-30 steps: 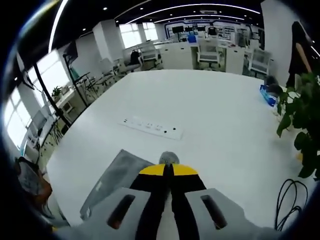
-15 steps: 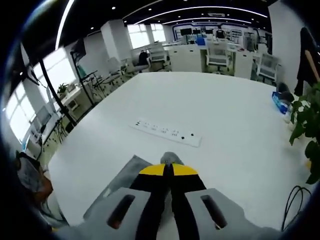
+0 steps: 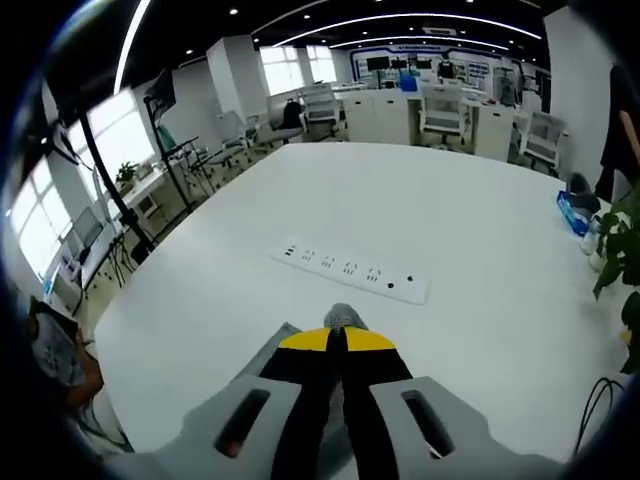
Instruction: Fold the towel on the table until its edges align and the towel forms a compact rectangular stack.
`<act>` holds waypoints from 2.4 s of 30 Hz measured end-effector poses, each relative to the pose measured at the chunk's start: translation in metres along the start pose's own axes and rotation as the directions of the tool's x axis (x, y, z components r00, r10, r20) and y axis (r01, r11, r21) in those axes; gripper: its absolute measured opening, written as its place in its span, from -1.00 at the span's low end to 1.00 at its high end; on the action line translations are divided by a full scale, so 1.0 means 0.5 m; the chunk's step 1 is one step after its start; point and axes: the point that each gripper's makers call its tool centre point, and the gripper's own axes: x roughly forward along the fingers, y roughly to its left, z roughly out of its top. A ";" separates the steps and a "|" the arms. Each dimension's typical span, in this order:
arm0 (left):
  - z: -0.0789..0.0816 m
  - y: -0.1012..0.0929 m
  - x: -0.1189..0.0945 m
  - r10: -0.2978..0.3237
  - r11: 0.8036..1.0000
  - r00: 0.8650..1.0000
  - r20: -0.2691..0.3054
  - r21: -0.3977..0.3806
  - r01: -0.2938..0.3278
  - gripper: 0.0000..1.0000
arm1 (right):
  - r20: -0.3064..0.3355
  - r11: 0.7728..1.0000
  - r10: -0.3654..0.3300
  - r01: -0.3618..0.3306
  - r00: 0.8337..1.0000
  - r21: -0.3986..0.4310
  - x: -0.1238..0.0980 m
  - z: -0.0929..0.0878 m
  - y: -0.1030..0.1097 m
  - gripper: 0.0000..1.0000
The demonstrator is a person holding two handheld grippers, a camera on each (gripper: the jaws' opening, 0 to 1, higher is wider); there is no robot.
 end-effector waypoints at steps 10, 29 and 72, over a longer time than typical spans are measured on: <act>-0.050 0.053 -0.014 0.054 0.998 0.997 -0.047 -0.034 -0.056 -0.89 | -0.034 0.999 0.027 -0.028 0.999 -0.015 0.043 -0.043 0.055 -0.99; -0.117 0.127 -0.027 0.120 0.991 0.981 -0.153 -0.041 -0.127 -0.89 | -0.039 0.995 0.043 -0.047 0.998 -0.092 0.123 -0.066 0.115 -0.99; -0.175 0.256 -0.066 0.162 0.980 0.931 -0.327 -0.054 -0.190 -0.77 | -0.021 0.992 0.059 -0.060 0.998 -0.110 0.238 -0.098 0.159 -0.74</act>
